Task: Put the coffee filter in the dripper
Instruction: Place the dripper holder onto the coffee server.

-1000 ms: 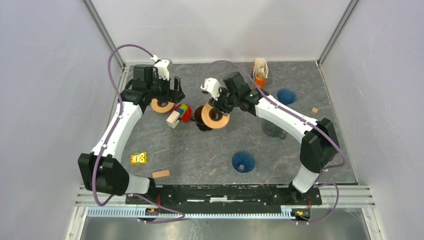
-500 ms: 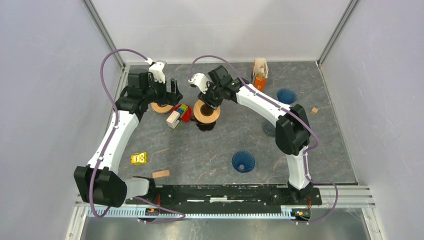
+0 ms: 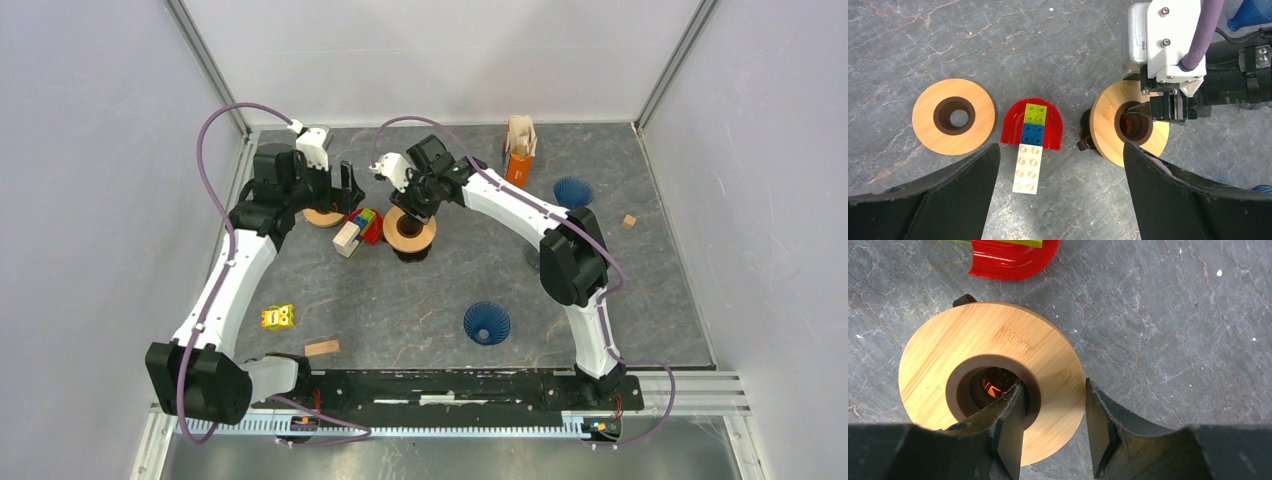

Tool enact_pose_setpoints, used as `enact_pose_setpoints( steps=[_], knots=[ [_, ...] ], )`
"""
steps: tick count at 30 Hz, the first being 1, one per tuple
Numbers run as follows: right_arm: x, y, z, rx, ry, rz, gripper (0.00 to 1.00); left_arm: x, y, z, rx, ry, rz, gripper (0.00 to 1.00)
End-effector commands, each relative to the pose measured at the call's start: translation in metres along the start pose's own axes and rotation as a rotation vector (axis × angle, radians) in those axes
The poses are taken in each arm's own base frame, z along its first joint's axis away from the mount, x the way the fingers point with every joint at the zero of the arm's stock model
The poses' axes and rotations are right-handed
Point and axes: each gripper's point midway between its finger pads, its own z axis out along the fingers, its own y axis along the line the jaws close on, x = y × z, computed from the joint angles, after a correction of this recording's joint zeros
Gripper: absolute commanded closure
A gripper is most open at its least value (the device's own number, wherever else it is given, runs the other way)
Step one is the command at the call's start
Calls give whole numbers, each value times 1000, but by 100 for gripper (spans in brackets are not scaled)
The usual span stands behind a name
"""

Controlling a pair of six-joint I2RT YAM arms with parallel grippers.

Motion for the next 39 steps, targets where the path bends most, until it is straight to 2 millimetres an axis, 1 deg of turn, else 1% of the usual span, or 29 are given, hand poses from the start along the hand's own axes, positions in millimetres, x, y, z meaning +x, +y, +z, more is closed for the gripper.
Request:
enact_pose_setpoints(
  steps=[1, 7, 10, 13, 16, 19, 20, 21, 22, 23, 24, 26, 28, 30, 32, 34, 36, 39],
  knots=[
    [-21, -6, -2, 23, -51, 0, 53, -14, 3, -7, -30, -67, -9, 1],
    [-20, -7, 1, 25, -46, 6, 43, -14, 5, -10, -42, -75, -2, 0],
    [-26, -8, -4, 28, -65, 5, 38, -12, 8, -10, -56, -68, 6, 0],
    [-37, -11, -16, 43, -91, -2, 32, -8, 10, -10, -68, -54, 12, 0],
    [-51, -16, -39, 70, -128, -23, 26, -3, 12, -9, -77, -41, 10, 0],
    [-58, -17, -69, 101, -161, -51, 19, -1, 15, -9, -86, -32, 42, 0],
    [-55, -17, -78, 107, -165, -64, 16, 0, 16, -9, -87, -28, 46, 0],
    [-55, -16, -92, 119, -180, -79, 15, 1, 16, -9, -87, -25, 49, 0],
    [-49, -14, -100, 121, -185, -93, 13, 1, 16, -9, -87, -23, 55, 0],
    [-47, -10, -115, 128, -205, -119, 13, 2, 16, -9, -86, -21, 62, 0],
    [-42, -4, -127, 121, -216, -141, 13, 4, 17, -9, -87, -19, 69, 0],
    [-29, 11, -144, 80, -217, -194, 13, 6, 18, -10, -92, -18, 85, 0],
    [-12, 28, -157, 31, -197, -224, 14, 4, 21, -12, -112, -42, 107, 0],
    [11, 48, -164, -40, -166, -253, 15, 3, 25, -15, -129, -66, 137, 0],
    [39, 70, -170, -121, -128, -285, 15, 4, 26, -16, -136, -71, 162, 0],
    [63, 88, -172, -185, -103, -294, 16, 7, 28, -14, -140, -55, 179, 0],
    [88, 102, -170, -222, -76, -286, 16, 9, 30, -12, -142, -45, 185, 0],
    [125, 112, -162, -235, -18, -277, 16, 11, 28, -10, -129, -39, 185, 0]
  ],
)
